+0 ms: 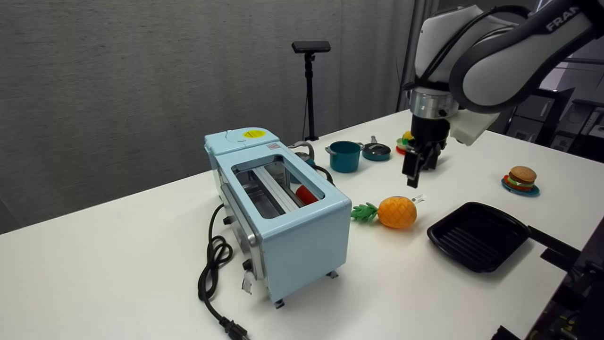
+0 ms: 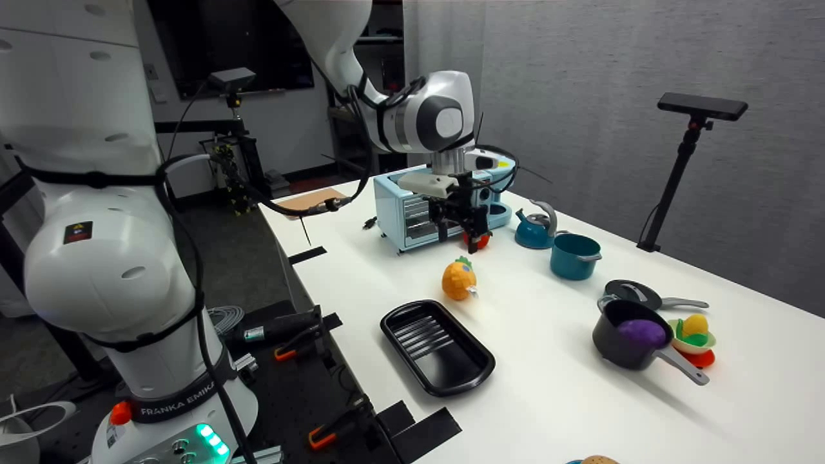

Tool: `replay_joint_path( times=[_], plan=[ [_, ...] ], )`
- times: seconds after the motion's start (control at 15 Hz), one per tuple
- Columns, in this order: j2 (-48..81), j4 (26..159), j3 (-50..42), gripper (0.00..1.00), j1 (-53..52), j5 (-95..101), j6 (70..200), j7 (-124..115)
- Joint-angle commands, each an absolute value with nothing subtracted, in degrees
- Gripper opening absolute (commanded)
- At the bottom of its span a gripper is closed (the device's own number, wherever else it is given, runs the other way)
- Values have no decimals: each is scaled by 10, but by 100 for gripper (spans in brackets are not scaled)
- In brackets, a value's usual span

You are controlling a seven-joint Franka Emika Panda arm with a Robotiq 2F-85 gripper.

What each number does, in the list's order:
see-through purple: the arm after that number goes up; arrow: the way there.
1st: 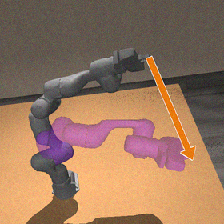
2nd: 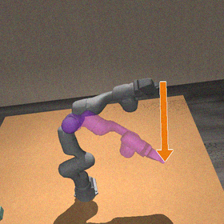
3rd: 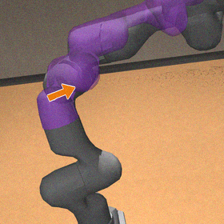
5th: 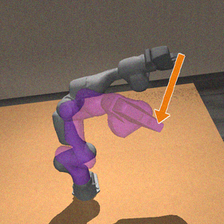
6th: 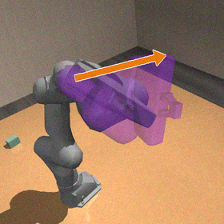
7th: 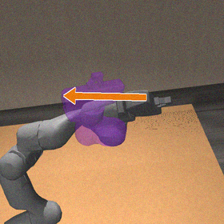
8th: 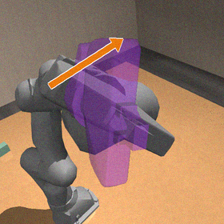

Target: Put the pineapple plushy in the pot

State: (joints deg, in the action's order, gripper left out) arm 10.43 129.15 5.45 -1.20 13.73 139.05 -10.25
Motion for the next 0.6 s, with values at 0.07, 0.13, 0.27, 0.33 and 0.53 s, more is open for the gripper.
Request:
replay_joint_path(
  times=[0.07, 0.13, 0.27, 0.33, 0.53],
  plan=[
    [202, 1261, 39, 100, -33, 134, 1464, -81],
    [220, 1254, 37, 100, -36, 135, 1472, -80],
    [255, 1233, 29, 100, -49, 142, 1485, -83],
    [268, 1224, 24, 100, -56, 145, 1490, -85],
    [309, 1187, 8, 100, -82, 150, 1490, -94]
  ],
)
